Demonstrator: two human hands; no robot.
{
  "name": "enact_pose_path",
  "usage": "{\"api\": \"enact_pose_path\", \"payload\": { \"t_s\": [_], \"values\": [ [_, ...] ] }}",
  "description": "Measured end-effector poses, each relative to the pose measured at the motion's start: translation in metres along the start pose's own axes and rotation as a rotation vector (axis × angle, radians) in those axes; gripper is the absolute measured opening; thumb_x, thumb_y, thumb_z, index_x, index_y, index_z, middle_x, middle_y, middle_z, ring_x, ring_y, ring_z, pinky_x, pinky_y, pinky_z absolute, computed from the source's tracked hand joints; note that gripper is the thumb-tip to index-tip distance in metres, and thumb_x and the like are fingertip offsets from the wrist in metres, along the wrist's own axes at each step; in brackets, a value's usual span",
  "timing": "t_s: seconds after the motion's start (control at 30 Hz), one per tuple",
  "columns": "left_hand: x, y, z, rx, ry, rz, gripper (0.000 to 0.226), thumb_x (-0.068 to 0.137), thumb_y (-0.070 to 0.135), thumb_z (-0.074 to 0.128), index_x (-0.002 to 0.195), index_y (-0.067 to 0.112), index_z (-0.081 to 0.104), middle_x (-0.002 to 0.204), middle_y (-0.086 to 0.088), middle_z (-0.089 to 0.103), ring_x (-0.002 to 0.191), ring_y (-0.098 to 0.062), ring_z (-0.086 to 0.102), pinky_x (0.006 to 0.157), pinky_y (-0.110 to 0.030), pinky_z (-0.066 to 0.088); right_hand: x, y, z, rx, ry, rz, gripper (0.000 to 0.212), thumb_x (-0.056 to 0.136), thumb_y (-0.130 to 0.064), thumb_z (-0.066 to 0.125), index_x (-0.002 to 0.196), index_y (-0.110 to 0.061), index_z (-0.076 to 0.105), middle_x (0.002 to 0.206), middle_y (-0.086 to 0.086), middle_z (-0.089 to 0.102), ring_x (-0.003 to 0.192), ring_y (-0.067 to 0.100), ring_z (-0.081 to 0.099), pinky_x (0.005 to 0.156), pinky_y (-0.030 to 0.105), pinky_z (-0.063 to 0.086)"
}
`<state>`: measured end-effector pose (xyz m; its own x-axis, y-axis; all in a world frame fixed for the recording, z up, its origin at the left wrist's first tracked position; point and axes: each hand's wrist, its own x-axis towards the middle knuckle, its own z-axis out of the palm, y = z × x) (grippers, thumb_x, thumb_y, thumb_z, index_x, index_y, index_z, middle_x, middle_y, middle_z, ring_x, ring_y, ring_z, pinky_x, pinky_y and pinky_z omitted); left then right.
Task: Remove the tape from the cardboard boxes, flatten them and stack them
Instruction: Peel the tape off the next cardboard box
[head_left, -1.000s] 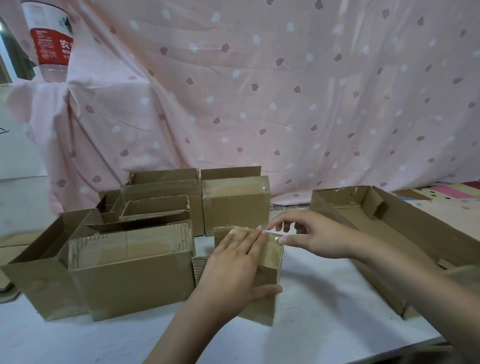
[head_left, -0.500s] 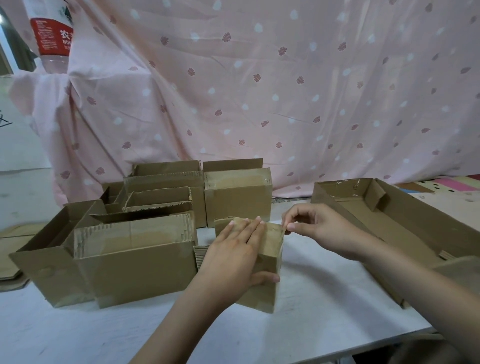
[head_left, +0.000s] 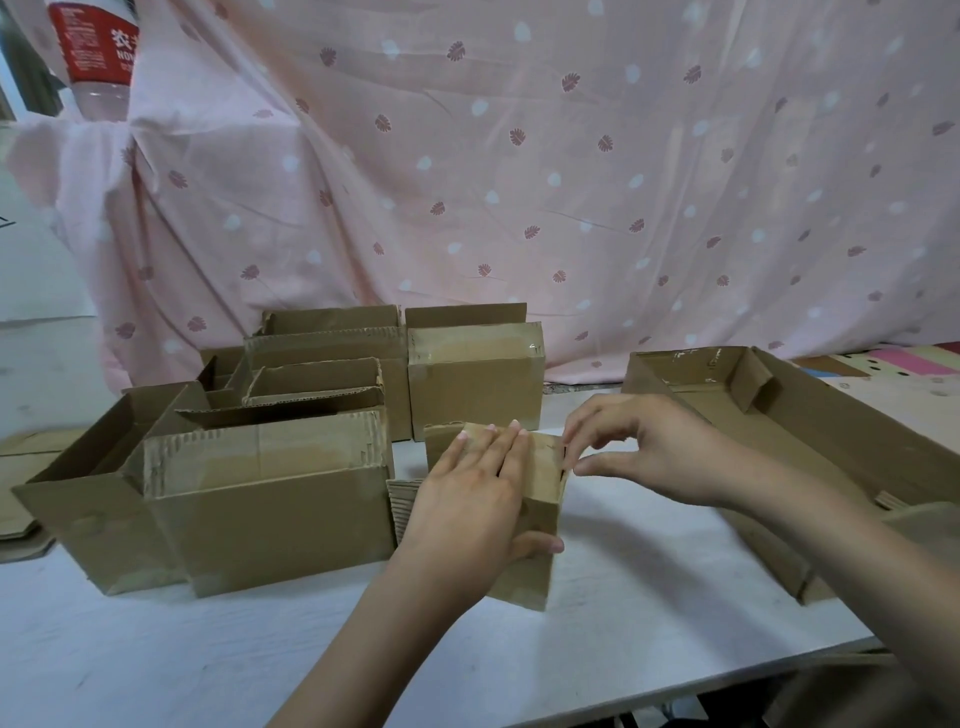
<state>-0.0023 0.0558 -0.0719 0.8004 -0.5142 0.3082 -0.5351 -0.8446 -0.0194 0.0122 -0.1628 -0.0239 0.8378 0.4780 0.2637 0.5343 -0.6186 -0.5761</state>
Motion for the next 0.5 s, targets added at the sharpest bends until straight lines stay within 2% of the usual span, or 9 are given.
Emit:
{"api": "enact_pose_path", "payload": {
  "t_s": [0.1, 0.17, 0.23, 0.27, 0.33, 0.37, 0.43, 0.5],
  "values": [
    [0.000, 0.003, 0.001, 0.002, 0.012, -0.010, 0.105, 0.086, 0.075, 0.043, 0.159, 0.015, -0.001, 0.167, 0.000, -0.003, 0.153, -0.016, -0.001, 0.124, -0.034, -0.002, -0.002, 0.009, -0.001, 0.191, 0.020, 0.074, 0.015, 0.083, -0.008, 0.079, 0.083, -0.022, 0.083, 0.100, -0.008, 0.072, 0.095, 0.012, 0.068, 0.088, 0.022, 0.050],
    [0.000, 0.003, 0.000, -0.002, 0.013, -0.013, 0.105, 0.086, 0.075, 0.044, 0.159, 0.014, -0.001, 0.167, -0.001, -0.002, 0.153, -0.016, 0.000, 0.124, -0.033, -0.002, -0.004, 0.008, -0.001, 0.243, 0.029, 0.119, 0.015, 0.085, -0.010, 0.077, 0.088, -0.024, 0.083, 0.102, -0.007, 0.074, 0.098, 0.012, 0.068, 0.088, 0.022, 0.049],
    [0.000, 0.002, 0.000, -0.011, 0.017, -0.010, 0.103, 0.087, 0.073, 0.044, 0.159, 0.014, -0.002, 0.167, -0.002, -0.003, 0.153, -0.016, -0.001, 0.124, -0.032, -0.003, -0.007, 0.000, -0.001, 0.214, -0.003, 0.120, 0.023, 0.091, -0.022, 0.071, 0.105, -0.039, 0.078, 0.107, -0.012, 0.073, 0.102, 0.006, 0.067, 0.088, 0.019, 0.047],
    [-0.001, 0.002, 0.000, -0.014, 0.020, -0.007, 0.103, 0.088, 0.073, 0.043, 0.159, 0.014, -0.002, 0.167, -0.002, -0.003, 0.153, -0.017, -0.001, 0.124, -0.032, -0.003, -0.008, -0.006, -0.003, 0.190, -0.033, 0.127, 0.031, 0.093, -0.030, 0.067, 0.118, -0.050, 0.069, 0.109, -0.013, 0.071, 0.103, 0.005, 0.066, 0.090, 0.019, 0.047],
    [-0.001, 0.002, 0.001, -0.006, 0.023, -0.006, 0.102, 0.088, 0.072, 0.043, 0.158, 0.013, -0.002, 0.167, -0.002, -0.004, 0.153, -0.017, -0.001, 0.124, -0.033, -0.003, -0.011, -0.020, -0.006, 0.050, -0.085, 0.144, 0.044, 0.094, -0.048, 0.057, 0.134, -0.064, 0.047, 0.114, -0.016, 0.069, 0.109, 0.002, 0.063, 0.096, 0.019, 0.044],
    [-0.001, 0.003, 0.002, -0.002, 0.023, -0.010, 0.102, 0.088, 0.072, 0.043, 0.158, 0.013, -0.002, 0.167, -0.003, -0.004, 0.153, -0.017, -0.001, 0.124, -0.033, -0.003, -0.012, -0.027, -0.007, -0.102, -0.101, 0.126, 0.041, 0.094, -0.054, 0.052, 0.134, -0.063, 0.047, 0.119, -0.019, 0.067, 0.112, -0.001, 0.060, 0.097, 0.016, 0.041],
    [-0.001, 0.005, 0.003, 0.003, 0.020, -0.024, 0.103, 0.088, 0.072, 0.042, 0.158, 0.012, -0.002, 0.167, -0.004, -0.004, 0.153, -0.017, 0.000, 0.124, -0.032, -0.003, -0.013, -0.041, -0.001, -0.389, -0.122, 0.106, 0.035, 0.094, -0.059, 0.049, 0.126, -0.051, 0.062, 0.126, -0.022, 0.061, 0.118, -0.001, 0.052, 0.098, 0.014, 0.035],
    [0.000, 0.007, 0.004, 0.010, 0.024, -0.045, 0.103, 0.088, 0.072, 0.041, 0.158, 0.011, -0.002, 0.166, -0.005, -0.004, 0.153, -0.017, 0.000, 0.122, -0.032, -0.004, -0.014, -0.049, 0.007, -0.509, -0.115, 0.142, 0.037, 0.092, -0.062, 0.051, 0.120, -0.044, 0.068, 0.131, -0.019, 0.056, 0.123, 0.004, 0.047, 0.103, 0.023, 0.036]
  ]
}}
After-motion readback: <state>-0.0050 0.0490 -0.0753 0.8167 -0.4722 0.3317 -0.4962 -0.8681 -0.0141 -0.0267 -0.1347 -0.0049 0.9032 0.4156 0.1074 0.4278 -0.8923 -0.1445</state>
